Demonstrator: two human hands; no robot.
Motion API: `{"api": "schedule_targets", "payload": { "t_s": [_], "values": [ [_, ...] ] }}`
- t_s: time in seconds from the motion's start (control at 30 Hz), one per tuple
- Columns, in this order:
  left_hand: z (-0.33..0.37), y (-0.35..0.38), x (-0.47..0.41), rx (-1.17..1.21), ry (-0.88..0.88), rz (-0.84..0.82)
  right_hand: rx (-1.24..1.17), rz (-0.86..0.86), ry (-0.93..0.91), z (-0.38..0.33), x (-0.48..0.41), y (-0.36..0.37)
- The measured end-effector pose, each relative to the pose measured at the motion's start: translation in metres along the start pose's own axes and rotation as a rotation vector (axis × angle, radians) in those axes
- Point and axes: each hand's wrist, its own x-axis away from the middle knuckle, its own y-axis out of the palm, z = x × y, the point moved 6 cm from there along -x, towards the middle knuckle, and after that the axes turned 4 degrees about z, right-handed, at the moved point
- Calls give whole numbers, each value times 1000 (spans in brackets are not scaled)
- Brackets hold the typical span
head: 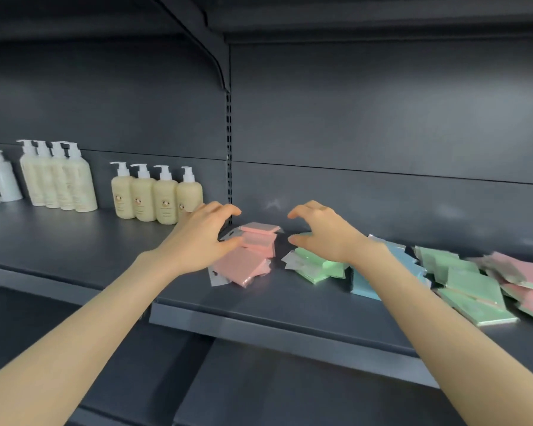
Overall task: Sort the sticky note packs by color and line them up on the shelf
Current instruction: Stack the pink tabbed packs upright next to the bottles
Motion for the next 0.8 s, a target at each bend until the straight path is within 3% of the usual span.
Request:
{"api": "schedule_targets", "payload": {
  "t_s": [0.8],
  "values": [
    [-107, 138, -139, 284, -166, -257, -73, -153, 177, 66, -139, 105]
  ]
}}
